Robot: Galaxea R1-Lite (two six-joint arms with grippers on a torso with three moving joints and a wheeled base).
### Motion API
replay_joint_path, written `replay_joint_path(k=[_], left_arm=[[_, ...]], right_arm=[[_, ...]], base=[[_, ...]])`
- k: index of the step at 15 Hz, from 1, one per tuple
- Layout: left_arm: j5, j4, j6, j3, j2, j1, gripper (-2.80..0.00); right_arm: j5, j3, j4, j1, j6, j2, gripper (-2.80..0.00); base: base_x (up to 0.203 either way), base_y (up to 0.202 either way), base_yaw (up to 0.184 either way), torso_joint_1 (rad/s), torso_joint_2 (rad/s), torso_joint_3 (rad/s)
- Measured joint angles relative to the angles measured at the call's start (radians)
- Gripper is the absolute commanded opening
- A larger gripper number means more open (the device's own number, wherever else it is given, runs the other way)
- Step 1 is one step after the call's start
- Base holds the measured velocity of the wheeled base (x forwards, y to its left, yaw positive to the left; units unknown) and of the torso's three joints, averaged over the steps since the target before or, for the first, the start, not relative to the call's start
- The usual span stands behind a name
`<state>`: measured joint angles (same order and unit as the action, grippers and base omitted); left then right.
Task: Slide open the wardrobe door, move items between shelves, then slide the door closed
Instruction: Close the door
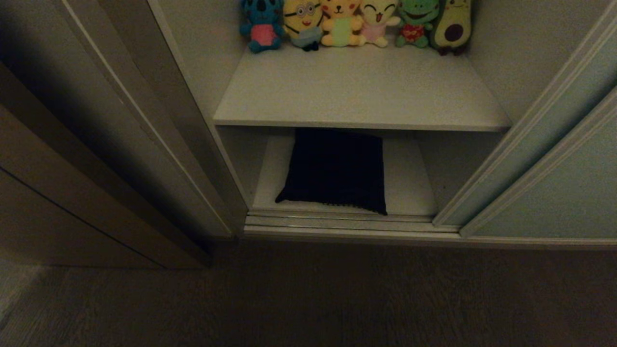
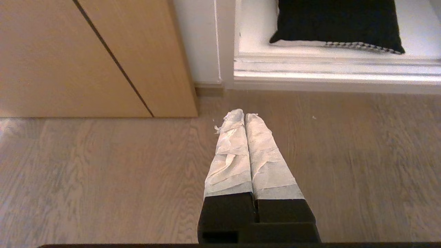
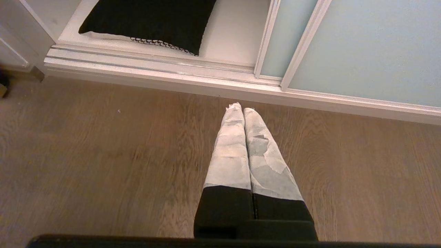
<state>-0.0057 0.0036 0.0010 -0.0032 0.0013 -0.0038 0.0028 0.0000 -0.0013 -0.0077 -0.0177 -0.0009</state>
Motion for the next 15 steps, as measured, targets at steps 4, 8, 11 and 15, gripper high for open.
replay_joint_path(k=[4, 8, 11, 15], left_arm=[[0.000, -0.002, 0.002, 0.002, 0.000, 0.001, -2.80], [0.001, 0.000, 0.002, 0.003, 0.000, 0.000, -2.80], [0.001, 0.000, 0.001, 0.003, 0.000, 0.000, -2.80], [0.003, -0.001, 0.001, 0.003, 0.000, 0.000, -2.80]], right_arm=[[0.000, 0.000, 0.000, 0.000, 0.000, 0.000, -2.80], [0.000, 0.000, 0.000, 0.000, 0.000, 0.000, -2.80], [0.000, 0.000, 0.000, 0.000, 0.000, 0.000, -2.80], [0.000, 0.000, 0.000, 0.000, 0.000, 0.000, -2.80]], base=[[0.000, 0.000, 0.000, 0.002, 0.00, 0.046], [0.000, 0.000, 0.000, 0.000, 0.00, 0.000], [0.000, 0.000, 0.000, 0.000, 0.00, 0.000], [0.000, 0.000, 0.000, 0.000, 0.00, 0.000]])
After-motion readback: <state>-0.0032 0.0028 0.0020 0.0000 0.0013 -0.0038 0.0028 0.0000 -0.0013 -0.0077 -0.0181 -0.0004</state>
